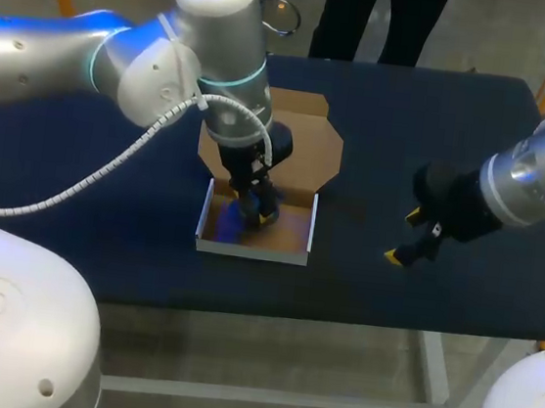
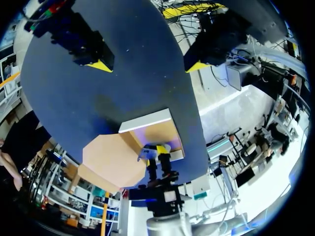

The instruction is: Assemble the packaging by folding the flat box into shape, placing the metal phone stand inside, and closing the box properly

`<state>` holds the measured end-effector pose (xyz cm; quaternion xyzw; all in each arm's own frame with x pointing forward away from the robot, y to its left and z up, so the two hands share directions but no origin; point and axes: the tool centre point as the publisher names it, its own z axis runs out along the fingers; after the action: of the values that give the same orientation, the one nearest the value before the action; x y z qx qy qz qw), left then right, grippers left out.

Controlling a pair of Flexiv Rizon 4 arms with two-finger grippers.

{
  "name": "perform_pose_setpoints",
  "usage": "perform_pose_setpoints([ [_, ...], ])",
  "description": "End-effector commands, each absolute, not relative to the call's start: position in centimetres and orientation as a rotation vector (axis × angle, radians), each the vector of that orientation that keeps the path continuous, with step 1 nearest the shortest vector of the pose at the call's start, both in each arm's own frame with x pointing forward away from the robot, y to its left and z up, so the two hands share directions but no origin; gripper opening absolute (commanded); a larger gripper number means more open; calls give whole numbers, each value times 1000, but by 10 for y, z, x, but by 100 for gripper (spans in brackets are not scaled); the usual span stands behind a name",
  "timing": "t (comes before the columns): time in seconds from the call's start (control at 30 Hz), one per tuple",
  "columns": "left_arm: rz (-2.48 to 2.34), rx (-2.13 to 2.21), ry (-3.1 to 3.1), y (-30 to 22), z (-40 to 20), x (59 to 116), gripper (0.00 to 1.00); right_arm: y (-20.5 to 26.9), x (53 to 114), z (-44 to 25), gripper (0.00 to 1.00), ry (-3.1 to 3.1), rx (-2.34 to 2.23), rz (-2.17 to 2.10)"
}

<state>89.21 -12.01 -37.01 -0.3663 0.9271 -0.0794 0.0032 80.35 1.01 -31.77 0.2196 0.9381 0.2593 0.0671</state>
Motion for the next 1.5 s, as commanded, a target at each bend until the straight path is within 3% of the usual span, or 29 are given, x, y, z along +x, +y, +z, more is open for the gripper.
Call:
perform_pose_setpoints([
  [0.03, -239, -1143, 2912, -123, -378, 894, 0, 13, 802, -322, 100, 2719, 686, 717],
  [0.63, -221, -1148, 2903, -122, -399, 893, 0, 13, 802, -322, 100, 2719, 686, 717],
  [0.67, -217, -1151, 2898, -122, -400, 893, 15, 13, 802, -322, 100, 2719, 686, 717],
  [0.73, -213, -1154, 2893, -121, -401, 892, 56, 13, 802, -322, 100, 2719, 686, 717],
  [0.77, -213, -1156, 2887, -121, -401, 892, 99, 13, 802, -322, 100, 2719, 686, 717],
  [1.5, -233, -1413, 2774, -125, -371, 887, 100, 13, 802, -322, 100, 2719, 686, 717],
])
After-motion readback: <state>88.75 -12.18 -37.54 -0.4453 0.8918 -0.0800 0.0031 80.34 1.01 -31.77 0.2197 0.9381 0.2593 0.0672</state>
